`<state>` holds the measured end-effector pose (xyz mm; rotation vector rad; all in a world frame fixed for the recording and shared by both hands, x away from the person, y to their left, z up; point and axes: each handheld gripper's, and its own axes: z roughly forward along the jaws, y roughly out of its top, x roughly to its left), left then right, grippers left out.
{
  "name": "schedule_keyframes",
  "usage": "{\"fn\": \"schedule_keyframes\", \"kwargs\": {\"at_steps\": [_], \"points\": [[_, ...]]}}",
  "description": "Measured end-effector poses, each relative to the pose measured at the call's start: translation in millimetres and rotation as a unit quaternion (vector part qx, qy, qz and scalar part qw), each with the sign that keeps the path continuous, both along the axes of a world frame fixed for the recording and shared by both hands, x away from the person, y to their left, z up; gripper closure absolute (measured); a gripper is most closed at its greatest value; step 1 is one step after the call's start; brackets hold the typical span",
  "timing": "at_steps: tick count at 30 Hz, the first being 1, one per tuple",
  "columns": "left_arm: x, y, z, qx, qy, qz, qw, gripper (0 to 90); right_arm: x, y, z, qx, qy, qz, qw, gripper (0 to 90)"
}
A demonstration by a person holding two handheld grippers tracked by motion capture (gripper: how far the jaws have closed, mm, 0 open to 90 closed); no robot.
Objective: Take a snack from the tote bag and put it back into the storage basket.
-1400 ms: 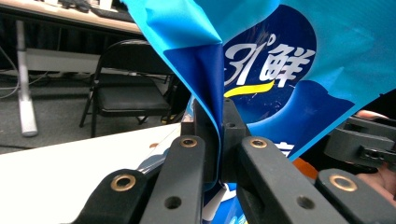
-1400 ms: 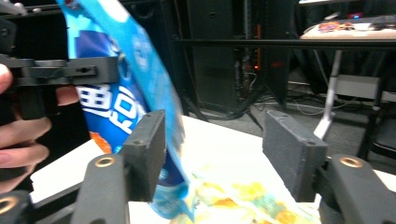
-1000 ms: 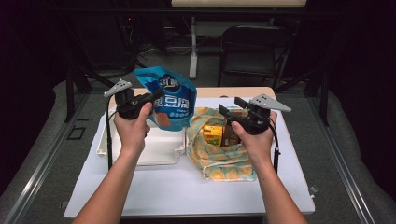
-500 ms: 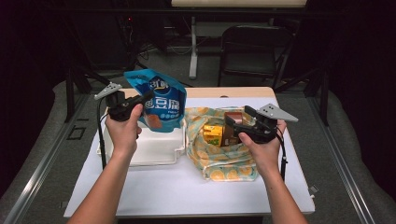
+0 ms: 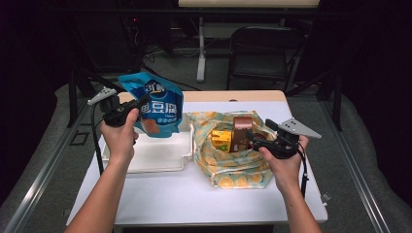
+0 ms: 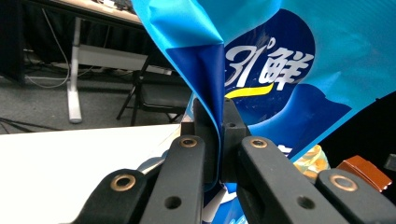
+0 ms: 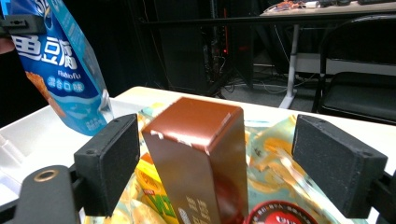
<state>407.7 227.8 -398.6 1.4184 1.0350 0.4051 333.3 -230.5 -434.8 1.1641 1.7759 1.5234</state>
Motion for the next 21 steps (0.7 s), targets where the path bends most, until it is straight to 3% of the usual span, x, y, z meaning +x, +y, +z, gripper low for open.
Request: {"fn": "schedule_keyframes", "kwargs": {"at_steps": [13, 21], "points": [[8.4, 19.2, -14.9, -0.019, 0.010, 0.024, 0.9995, 89.9, -8.8, -10.5, -17.6, -0.003, 0.013, -0.009, 0.9999, 14.9], [14.9, 29.3, -22.8, -0.024, 0.011, 0.026, 0.9993, 89.9, -11.0, -11.4, -25.2, -0.005, 0.019, -0.011, 0.9997, 15.2]]}}
